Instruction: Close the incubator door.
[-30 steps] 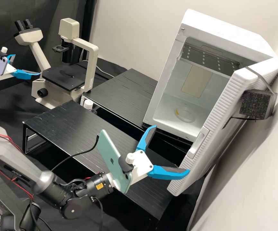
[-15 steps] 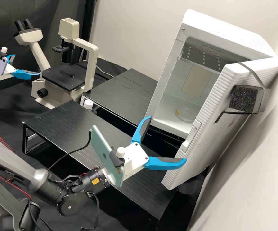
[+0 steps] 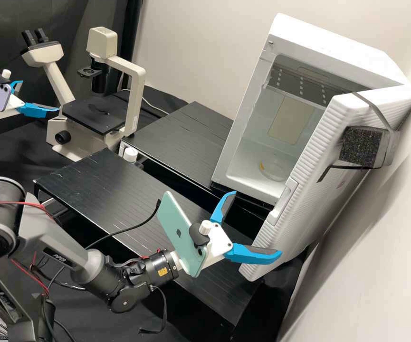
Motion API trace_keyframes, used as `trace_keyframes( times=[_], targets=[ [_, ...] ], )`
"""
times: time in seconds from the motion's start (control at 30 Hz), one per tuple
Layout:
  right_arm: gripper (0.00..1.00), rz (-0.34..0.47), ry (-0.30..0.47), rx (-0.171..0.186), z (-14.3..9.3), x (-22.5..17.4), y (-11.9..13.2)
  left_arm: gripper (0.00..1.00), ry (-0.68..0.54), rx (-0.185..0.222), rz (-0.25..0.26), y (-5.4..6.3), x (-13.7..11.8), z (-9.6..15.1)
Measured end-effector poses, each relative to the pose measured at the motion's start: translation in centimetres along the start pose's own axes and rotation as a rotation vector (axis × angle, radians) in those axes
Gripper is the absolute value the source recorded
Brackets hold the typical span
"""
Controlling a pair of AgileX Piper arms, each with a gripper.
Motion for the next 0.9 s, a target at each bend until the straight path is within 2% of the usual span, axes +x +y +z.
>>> trace_keyframes(
  times=[0.1, 0.27, 0.5, 0.7, 0.77, 0.9],
  targets=[
    [1.00, -0.005, 0.007, 0.016, -0.3, 0.1, -0.4, 1.00, 0.000, 0.000, 0.000, 0.0, 0.0, 0.0],
    [1.00, -0.017, 0.030, 0.016, -0.9, 0.6, -1.0, 1.00, 0.000, 0.000, 0.000, 0.0, 0.0, 0.0],
    [1.00, -0.025, 0.020, 0.050, -1.1, 0.9, -1.5, 1.00, 0.000, 0.000, 0.000, 0.0, 0.0, 0.0],
    [1.00, -0.026, 0.053, 0.127, -2.1, 0.6, -1.1, 1.00, 0.000, 0.000, 0.000, 0.0, 0.0, 0.0],
    [1.00, -0.056, 0.068, 0.163, -2.7, 0.2, -1.1, 1.00, 0.000, 0.000, 0.000, 0.0, 0.0, 0.0],
    [1.00, -0.132, 0.126, 0.200, -4.3, -0.7, -1.6, 1.00, 0.000, 0.000, 0.000, 0.0, 0.0, 0.0]
  ],
)
